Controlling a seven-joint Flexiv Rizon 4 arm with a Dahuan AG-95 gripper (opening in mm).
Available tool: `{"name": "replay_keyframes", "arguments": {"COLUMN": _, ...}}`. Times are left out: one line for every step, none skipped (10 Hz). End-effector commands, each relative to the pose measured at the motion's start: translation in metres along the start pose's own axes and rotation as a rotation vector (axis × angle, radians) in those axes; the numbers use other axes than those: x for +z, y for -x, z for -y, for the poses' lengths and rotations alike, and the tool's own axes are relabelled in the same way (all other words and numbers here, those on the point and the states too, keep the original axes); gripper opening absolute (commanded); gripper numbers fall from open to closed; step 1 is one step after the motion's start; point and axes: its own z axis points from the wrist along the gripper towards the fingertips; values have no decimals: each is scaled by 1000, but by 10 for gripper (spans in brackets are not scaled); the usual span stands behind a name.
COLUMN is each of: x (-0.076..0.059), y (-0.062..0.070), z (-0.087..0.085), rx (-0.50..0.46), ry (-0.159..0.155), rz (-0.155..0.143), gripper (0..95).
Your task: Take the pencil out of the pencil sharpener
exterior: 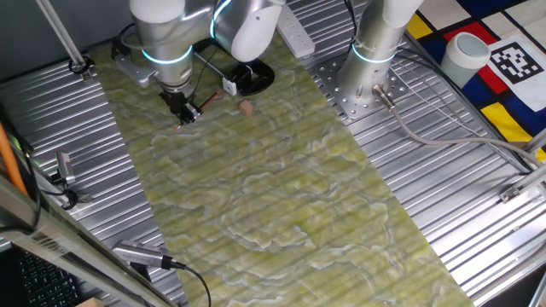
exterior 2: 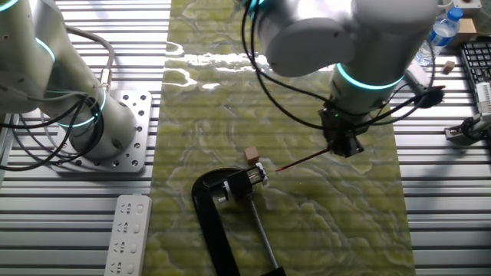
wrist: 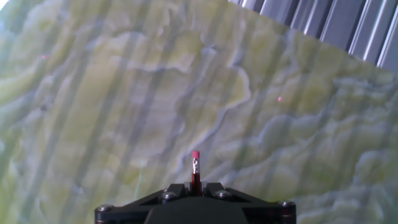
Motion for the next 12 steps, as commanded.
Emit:
{"name": "replay_keyframes", "arguments": {"x": 3, "y": 7, "z": 0, "rx": -13, "ry": -5, "rz": 30, "gripper": 0}}
{"name": "replay_keyframes", "arguments": {"x": 4, "y": 13, "z": -1, "rx": -13, "ry": -7, "rz": 33, "gripper": 0}}
{"name": "replay_keyframes", "arguments": {"x": 2, "y": 18, "z": -1, "rx": -14, "ry": -5, "rz": 29, "gripper": 0}}
{"name": "replay_keyframes", "arguments": {"x": 0, "y": 21, "z": -2, "rx": -22, "ry": -3, "rz": 26, "gripper": 190}}
{"name": "replay_keyframes", "arguments": {"x": -2, "y": 24, "z": -2, "rx": -29, "ry": 1, "rz": 25, "gripper": 380}}
{"name": "replay_keyframes", "arguments": {"x": -3, "y": 26, "z": -3, "rx": -31, "ry": 4, "rz": 20, "gripper": 380}}
{"name": "replay_keyframes", "arguments": {"x": -5, "y": 29, "z": -4, "rx": -21, "ry": 6, "rz": 14, "gripper": 380}}
{"name": "replay_keyframes", "arguments": {"x": -7, "y": 30, "z": -8, "rx": 11, "ry": 5, "rz": 12, "gripper": 380}}
{"name": "replay_keyframes", "arguments": {"x": -12, "y": 33, "z": -21, "rx": 111, "ry": 11, "rz": 9, "gripper": 0}}
{"name": "replay_keyframes", "arguments": {"x": -16, "y": 36, "z": -34, "rx": 150, "ry": 14, "rz": 11, "gripper": 0}}
{"name": "replay_keyframes", "arguments": {"x": -26, "y": 37, "z": -51, "rx": 197, "ry": 17, "rz": 1, "gripper": 0}}
{"name": "replay_keyframes", "arguments": {"x": -35, "y": 36, "z": -62, "rx": 208, "ry": 15, "rz": -1, "gripper": 0}}
